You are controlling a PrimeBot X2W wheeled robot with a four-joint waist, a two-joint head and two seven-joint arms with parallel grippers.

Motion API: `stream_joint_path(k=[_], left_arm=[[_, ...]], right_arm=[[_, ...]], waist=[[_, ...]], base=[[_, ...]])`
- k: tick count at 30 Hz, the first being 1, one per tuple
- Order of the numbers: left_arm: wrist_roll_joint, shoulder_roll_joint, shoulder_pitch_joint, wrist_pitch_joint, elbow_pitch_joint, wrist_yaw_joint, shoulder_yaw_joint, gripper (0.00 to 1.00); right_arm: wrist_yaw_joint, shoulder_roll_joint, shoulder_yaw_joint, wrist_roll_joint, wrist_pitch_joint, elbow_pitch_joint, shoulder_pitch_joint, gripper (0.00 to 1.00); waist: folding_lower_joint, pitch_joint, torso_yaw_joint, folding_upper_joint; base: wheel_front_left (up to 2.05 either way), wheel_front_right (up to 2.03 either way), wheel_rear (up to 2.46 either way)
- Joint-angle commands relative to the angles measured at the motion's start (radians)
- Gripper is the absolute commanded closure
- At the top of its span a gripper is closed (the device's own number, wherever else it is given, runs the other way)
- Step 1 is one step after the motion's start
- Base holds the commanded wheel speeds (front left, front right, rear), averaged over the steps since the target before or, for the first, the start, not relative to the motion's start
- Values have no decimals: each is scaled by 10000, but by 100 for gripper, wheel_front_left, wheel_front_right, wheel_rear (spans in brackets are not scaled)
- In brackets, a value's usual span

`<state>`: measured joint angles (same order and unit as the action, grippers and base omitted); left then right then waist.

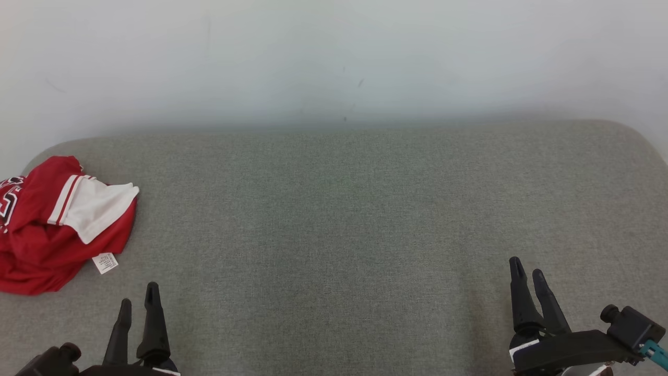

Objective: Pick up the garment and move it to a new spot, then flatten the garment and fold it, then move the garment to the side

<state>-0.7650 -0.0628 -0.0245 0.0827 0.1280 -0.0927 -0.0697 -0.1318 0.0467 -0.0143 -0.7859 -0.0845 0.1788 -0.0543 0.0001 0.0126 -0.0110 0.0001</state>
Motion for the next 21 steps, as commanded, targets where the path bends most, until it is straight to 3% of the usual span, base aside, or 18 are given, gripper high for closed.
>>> stream_joint_path(k=[1, 21], left_arm=[[535, -141, 1, 139, -177, -35, 47, 0], [2767, -442, 307, 691, -463, -46, 300, 0]], right_arm=[[8, 37, -73, 538, -131, -135, -8, 0], [12, 42, -151, 3006, -677, -196, 136, 0]], waist=[[0, -13, -8, -1], [0, -83, -56, -1]], base=[[0, 0, 0], [0, 0, 0]])
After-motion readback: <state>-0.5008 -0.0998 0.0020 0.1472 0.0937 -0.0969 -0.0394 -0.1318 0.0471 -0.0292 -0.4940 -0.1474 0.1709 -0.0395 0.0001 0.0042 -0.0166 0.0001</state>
